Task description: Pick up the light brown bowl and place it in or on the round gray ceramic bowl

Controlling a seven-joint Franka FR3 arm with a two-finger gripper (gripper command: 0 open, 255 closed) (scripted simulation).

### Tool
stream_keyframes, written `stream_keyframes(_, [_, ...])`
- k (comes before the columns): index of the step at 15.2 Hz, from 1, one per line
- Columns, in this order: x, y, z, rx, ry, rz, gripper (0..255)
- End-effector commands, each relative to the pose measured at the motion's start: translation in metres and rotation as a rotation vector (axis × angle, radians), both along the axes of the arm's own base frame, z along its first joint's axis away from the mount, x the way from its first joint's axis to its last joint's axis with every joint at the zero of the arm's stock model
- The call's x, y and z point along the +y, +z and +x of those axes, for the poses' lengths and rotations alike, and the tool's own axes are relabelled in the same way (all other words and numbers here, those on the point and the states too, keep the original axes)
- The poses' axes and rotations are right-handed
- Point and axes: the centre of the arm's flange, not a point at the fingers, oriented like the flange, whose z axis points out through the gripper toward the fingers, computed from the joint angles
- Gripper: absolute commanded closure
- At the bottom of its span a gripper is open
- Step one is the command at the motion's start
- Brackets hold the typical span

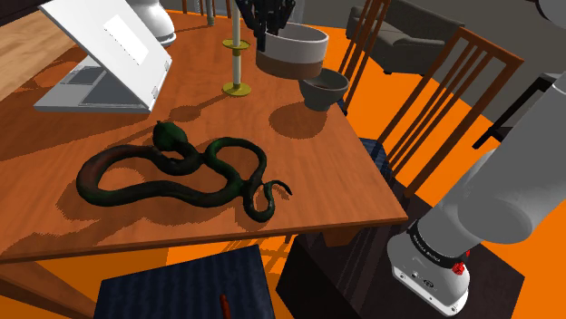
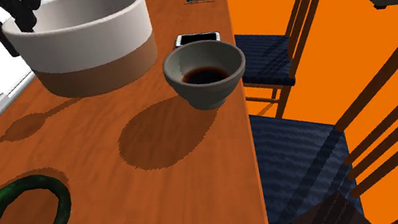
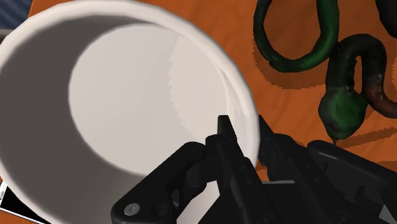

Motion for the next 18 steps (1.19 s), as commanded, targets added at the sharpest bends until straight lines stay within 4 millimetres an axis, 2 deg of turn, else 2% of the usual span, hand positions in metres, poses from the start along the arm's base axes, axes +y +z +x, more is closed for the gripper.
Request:
stream_keyframes(1, [-0.02, 0.006, 0.001, 0.0, 0.0, 0.0, 255])
stream_keyframes(12, [-0.164, 0.026, 0.008, 0.0, 0.0, 0.0, 255])
stream_keyframes(13, [-0.173, 0.027, 0.008, 0.0, 0.0, 0.0, 255])
stream_keyframes(18, [-0.173, 0.0, 0.008, 0.0, 0.0, 0.0, 255])
